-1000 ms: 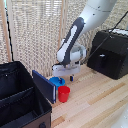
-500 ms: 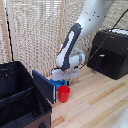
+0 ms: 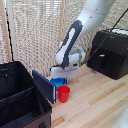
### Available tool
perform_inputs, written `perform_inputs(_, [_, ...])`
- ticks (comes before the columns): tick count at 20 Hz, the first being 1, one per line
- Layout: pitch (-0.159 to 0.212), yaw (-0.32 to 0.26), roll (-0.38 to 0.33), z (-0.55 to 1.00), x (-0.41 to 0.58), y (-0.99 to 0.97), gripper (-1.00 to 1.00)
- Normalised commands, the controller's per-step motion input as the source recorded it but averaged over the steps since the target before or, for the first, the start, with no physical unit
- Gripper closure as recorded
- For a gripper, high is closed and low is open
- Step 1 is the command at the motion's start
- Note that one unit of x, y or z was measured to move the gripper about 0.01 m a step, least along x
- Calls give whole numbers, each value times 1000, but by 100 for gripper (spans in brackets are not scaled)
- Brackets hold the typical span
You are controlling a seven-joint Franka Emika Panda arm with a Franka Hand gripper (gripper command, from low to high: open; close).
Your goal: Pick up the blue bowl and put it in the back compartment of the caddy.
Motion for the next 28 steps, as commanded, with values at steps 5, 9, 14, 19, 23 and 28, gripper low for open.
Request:
perform_inputs(5, [18,-40,0,1000,113,-85,100])
perform_inputs(9, [47,-69,39,981,20,19,100])
perform_inputs(14, [16,-27,48,932,37,537,100])
perform_inputs(19, [0,-16,100,794,0,724,100])
perform_inputs(23, [0,-11,118,746,60,759,100])
perform_inputs(28, [25,0,55,499,171,864,100])
